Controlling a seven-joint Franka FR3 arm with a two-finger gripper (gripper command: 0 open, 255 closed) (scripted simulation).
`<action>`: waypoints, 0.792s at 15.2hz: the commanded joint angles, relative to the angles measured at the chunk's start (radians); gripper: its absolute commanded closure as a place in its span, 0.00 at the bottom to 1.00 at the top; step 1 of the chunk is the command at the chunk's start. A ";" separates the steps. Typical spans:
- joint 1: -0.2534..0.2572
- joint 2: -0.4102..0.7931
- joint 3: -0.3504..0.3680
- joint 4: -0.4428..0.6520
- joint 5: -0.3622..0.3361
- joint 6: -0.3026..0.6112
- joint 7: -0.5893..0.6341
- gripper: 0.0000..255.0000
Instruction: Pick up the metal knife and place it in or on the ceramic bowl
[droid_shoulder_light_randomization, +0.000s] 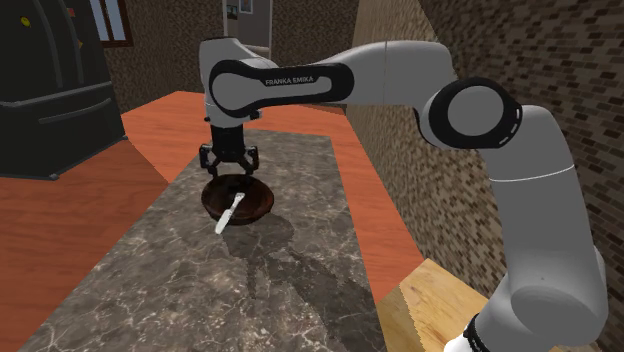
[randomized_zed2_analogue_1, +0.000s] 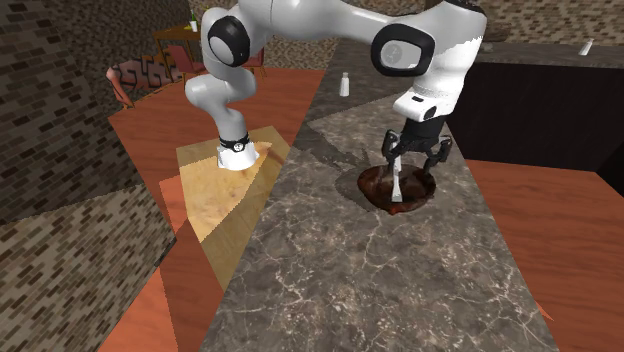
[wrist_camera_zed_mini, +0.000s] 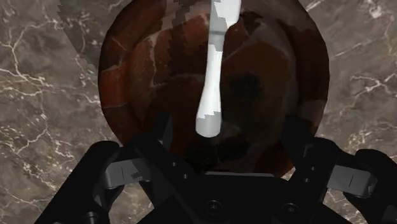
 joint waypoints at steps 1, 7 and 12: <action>0.000 0.001 -0.001 0.000 0.000 0.000 0.000 0.00; 0.035 0.013 0.000 0.153 0.000 -0.134 -0.015 0.00; 0.035 0.013 0.000 0.153 0.000 -0.134 -0.015 0.00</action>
